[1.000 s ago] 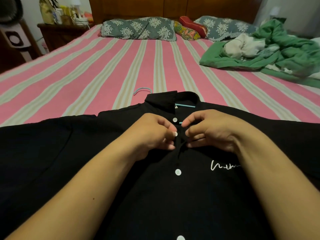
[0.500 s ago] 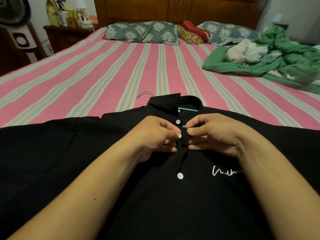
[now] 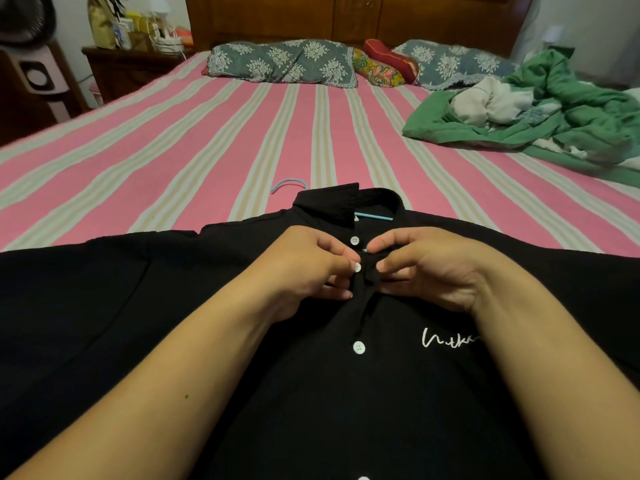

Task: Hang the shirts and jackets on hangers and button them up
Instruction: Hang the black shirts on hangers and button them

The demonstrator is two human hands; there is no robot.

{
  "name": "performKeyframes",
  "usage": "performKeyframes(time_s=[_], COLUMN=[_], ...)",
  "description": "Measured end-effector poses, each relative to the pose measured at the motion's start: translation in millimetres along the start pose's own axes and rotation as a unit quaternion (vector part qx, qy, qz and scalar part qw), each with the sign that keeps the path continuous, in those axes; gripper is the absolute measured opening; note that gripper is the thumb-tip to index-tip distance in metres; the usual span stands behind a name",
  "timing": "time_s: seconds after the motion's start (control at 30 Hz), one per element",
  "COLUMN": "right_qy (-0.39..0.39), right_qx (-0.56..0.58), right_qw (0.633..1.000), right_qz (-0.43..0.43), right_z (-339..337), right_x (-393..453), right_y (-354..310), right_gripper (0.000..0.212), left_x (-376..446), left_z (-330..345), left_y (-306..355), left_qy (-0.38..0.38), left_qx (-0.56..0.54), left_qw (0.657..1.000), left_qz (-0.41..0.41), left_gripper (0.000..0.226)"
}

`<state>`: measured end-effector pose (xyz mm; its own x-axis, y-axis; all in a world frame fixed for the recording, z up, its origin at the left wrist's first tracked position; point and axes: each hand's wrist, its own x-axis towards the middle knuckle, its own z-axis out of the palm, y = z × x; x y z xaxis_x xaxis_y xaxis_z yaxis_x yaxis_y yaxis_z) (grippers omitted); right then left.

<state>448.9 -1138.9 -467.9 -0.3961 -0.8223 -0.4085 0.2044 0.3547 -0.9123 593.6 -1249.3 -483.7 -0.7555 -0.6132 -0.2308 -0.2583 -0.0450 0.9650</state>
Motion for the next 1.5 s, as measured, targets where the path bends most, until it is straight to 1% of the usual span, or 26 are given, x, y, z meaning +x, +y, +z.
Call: performKeyframes(time_s=[0.2,0.43,0.57,0.73,0.87,0.97,1.1,1.13,1.2,1.27,1.3,1.37,1.43,1.5], right_qy=[-0.027,-0.024,-0.017,-0.021,-0.015,-0.013,-0.007,-0.008,-0.013,-0.016,-0.016,-0.017,-0.010,0.001], right_qx=[0.039,0.059,0.051,0.052,0.042,0.031,0.035,0.036,0.019,-0.002,-0.001,0.013,0.014,-0.009], right_qw=[0.999,0.998,0.998,0.998,0.999,0.999,0.999,0.999,1.000,1.000,1.000,1.000,1.000,1.000], right_qz=[0.025,0.028,0.022,0.019,0.017,0.012,0.011,0.011,0.006,0.001,0.001,0.004,0.003,-0.003], right_z=[-4.6,-5.2,-3.7,-3.9,-3.8,-2.4,-1.9,-1.8,-1.1,0.8,1.5,2.2,2.5,2.9], right_x=[2.9,2.1,3.1,3.4,3.6,3.7,2.5,2.3,1.2,-0.2,-0.7,-1.5,-1.5,-0.4], right_y=[1.3,1.5,2.0,1.9,2.1,2.2,1.4,0.9,-0.1,-1.2,-1.5,-2.2,-2.7,-2.1], right_gripper=[0.036,0.030,0.029,0.029,0.028,0.027,0.030,0.032,0.040,0.044,0.046,0.049,0.048,0.044], left_x=[-0.2,-0.9,-0.8,-0.7,0.4,1.5,3.3,3.2,2.2,1.6,1.8,2.6,2.9,2.6], left_z=[-1.0,-0.3,0.0,1.1,4.1,3.2,4.4,4.7,4.8,5.3,5.5,4.7,1.3,-2.4], left_y=[0.2,-0.7,-0.7,-1.4,-3.5,-3.9,-5.7,-5.4,-4.5,-5.2,-6.0,-7.1,-7.0,-5.9], left_qy=[-0.016,-0.019,-0.022,-0.012,0.019,0.022,0.023,0.018,-0.005,-0.013,-0.009,-0.009,-0.025,-0.038], left_qx=[-0.009,-0.006,-0.003,0.020,0.063,0.049,0.065,0.059,0.056,0.095,0.112,0.124,0.098,0.056], left_qw=[1.000,1.000,1.000,1.000,0.997,0.998,0.997,0.997,0.998,0.995,0.993,0.992,0.995,0.998], left_qz=[-0.008,0.000,0.002,0.014,0.038,0.040,0.038,0.037,0.034,0.035,0.036,0.033,0.023,0.008], left_gripper=[0.006,0.005,0.007,0.007,0.013,0.014,0.012,0.011,0.017,0.025,0.026,0.020,0.016,0.017])
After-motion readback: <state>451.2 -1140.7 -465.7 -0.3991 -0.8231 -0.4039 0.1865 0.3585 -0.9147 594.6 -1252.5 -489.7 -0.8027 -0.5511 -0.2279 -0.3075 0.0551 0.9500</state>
